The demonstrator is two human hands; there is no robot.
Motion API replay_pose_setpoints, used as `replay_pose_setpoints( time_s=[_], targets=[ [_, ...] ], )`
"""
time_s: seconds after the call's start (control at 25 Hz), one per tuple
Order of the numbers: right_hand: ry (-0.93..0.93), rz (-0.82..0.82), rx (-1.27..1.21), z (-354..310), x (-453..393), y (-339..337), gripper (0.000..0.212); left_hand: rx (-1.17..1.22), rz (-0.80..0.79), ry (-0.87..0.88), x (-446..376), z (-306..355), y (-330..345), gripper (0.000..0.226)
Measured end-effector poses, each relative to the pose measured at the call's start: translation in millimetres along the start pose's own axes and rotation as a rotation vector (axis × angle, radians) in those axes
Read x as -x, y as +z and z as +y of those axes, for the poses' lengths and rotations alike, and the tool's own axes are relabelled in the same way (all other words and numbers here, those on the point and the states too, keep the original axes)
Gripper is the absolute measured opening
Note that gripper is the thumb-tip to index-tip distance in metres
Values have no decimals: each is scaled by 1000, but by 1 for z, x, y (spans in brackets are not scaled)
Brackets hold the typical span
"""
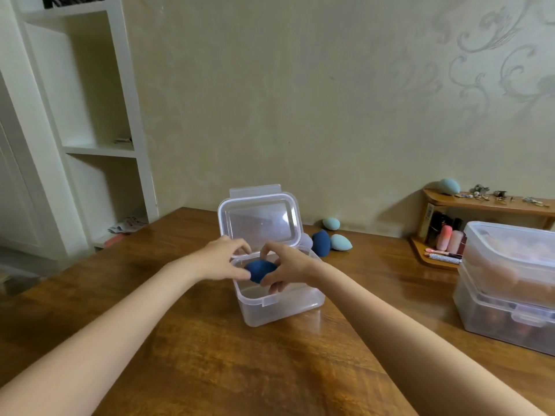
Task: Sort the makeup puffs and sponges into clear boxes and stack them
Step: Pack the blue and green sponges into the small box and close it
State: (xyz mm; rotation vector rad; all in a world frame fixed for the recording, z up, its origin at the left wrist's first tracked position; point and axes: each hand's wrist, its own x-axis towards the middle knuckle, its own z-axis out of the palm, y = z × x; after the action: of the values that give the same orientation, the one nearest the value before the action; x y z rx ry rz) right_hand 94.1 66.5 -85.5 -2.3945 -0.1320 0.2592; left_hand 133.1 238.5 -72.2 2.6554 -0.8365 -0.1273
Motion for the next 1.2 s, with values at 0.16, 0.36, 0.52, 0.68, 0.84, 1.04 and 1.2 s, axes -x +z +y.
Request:
replay_pose_setpoints(
  time_s=[0.16, 0.36, 0.52, 0.68, 0.84, 1.04, 1.2],
  targets=[
    [-152, -62, 374, -6, -2, -2, 50, -33, -7, 38, -10, 12, 18, 61],
    [-217, -48, 378, -11, -11, 3, 44, -6, -58, 16, -18, 9, 11, 68],
    [-263, 121, 426, -14, -19, 11, 41, 33, -21, 14, -20, 7, 10, 64],
    [-268, 268, 451, -9, -29, 10, 31, 54, -12, -1, -21, 5, 12, 65],
    [-260, 283, 577, -13, -25, 21, 34, 96, -18, -16, -24, 8, 15, 54],
    [-143, 509, 548, -11, -13, -8, 24, 101, 46, -24, -28, 11, 19, 43],
    [154, 733, 254, 36, -23, -80, 27, 62, 88, 7, -28, 10, 25, 31]
  ],
)
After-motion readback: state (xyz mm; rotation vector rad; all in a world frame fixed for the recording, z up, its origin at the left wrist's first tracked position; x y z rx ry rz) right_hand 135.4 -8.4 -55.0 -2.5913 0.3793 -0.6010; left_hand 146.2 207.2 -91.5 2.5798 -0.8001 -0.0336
